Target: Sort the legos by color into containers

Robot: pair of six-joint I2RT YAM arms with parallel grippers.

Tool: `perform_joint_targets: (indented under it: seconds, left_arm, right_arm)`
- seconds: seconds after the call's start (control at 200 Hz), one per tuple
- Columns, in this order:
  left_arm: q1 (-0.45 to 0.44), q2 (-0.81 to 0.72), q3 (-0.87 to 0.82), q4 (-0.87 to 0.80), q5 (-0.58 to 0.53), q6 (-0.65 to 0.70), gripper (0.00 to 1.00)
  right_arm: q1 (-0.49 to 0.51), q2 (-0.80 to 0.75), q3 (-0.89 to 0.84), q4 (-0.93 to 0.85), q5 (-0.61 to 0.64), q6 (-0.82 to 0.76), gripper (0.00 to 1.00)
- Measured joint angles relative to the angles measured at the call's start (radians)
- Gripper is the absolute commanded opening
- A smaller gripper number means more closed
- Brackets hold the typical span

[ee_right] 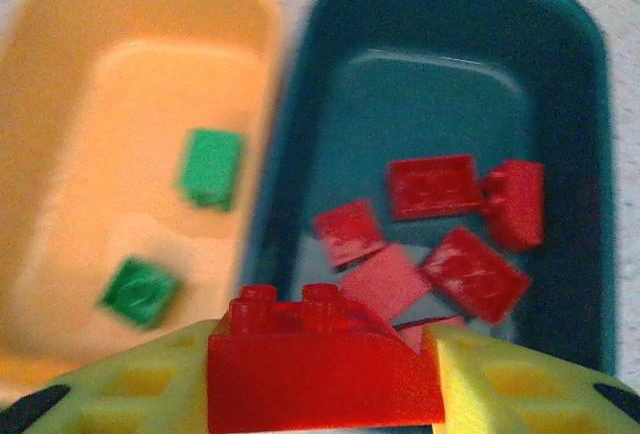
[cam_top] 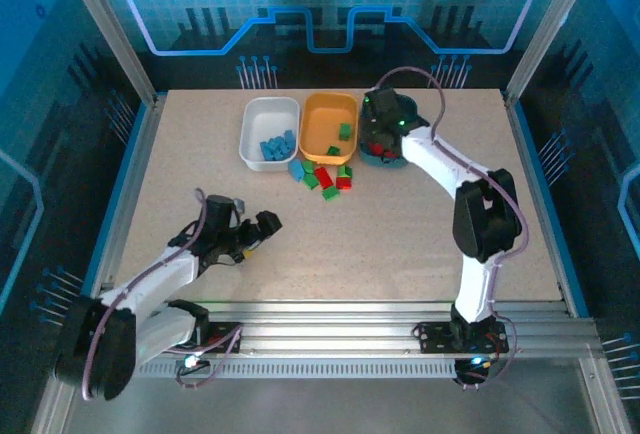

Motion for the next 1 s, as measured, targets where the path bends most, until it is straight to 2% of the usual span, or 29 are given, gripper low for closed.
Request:
perform_joint_targets:
  seconds: [0.135,0.2,0.26,0.375,0.495,0.625,0.73,0.85,1.001]
  left_arm:
    - [-0.063,0.085,0.049,0.032,0.000,0.000,0.99]
    - [-0.068,0.105,0.058,0.047,-0.001,0.000,0.99]
    - [-0.069,0.121,0.069,0.051,-0.001,0.000,0.99]
    - [-0.069,0.141,0.095,0.049,-0.004,0.001,0.99]
    - [-0.070,0.138,0.113,0.049,-0.019,0.002,0.99]
    - [-0.069,0.109,0.114,0.027,-0.063,0.007,0.99]
    - [-0.056,0.072,0.114,0.009,-0.087,0.008,0.99]
    - [-0.029,0.028,0.110,-0.004,-0.101,0.008,0.99]
    - [-0.008,-0.018,0.083,-0.011,-0.109,0.008,0.99]
  right_arm:
    - [-0.087,0.108,0.106,-0.064,-0.029,0.001,0.55]
    - [-0.109,0.146,0.151,-0.090,-0.041,0.002,0.65]
    - [-0.122,0.165,0.175,-0.110,-0.050,-0.004,0.68]
    - [-0.124,0.159,0.175,-0.119,-0.058,-0.003,0.73]
    - [-0.108,0.086,0.089,-0.094,-0.053,0.000,0.72]
    - [-0.038,-0.086,-0.102,-0.037,-0.040,0.021,0.69]
    - [0.076,-0.181,-0.205,0.009,-0.026,0.045,0.69]
    - [0.188,-0.179,-0.260,0.046,-0.024,0.086,0.72]
    - [0.236,-0.094,-0.259,0.045,-0.013,0.166,0.74]
